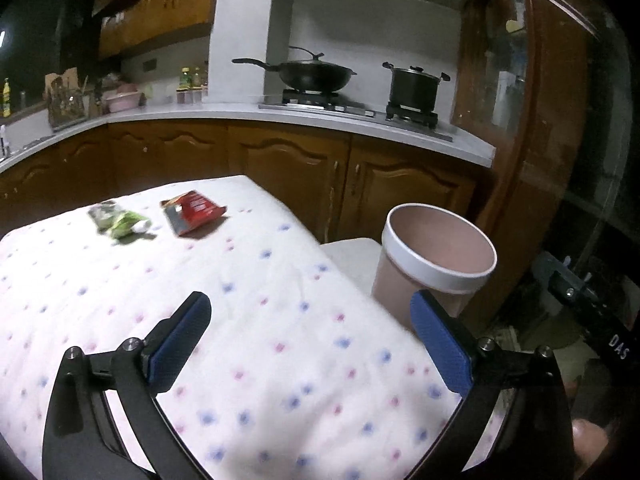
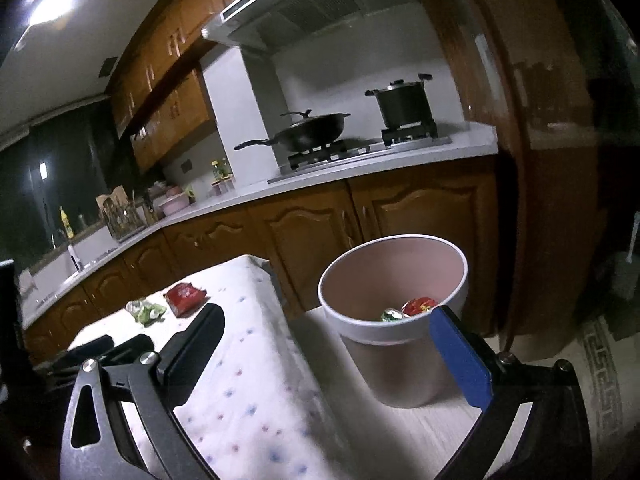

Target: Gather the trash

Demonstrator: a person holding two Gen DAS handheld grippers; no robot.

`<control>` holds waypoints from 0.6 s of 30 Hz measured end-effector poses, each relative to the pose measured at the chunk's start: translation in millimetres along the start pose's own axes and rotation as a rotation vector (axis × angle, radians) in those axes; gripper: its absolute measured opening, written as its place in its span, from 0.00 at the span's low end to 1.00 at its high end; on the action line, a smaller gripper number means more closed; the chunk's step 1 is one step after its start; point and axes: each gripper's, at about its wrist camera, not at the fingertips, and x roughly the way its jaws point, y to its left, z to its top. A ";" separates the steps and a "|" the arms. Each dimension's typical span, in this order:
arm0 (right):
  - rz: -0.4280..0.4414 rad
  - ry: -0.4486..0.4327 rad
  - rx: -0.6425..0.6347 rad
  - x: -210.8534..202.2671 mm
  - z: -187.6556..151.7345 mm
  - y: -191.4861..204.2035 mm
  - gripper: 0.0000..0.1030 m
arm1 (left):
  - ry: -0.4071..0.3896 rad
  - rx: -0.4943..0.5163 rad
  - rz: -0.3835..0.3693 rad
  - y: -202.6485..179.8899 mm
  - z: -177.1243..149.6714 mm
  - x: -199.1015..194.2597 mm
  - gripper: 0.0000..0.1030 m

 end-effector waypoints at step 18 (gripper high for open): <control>-0.003 -0.046 -0.125 -60.4 -67.3 62.9 1.00 | -0.066 -0.059 0.115 62.8 -69.8 -88.8 1.00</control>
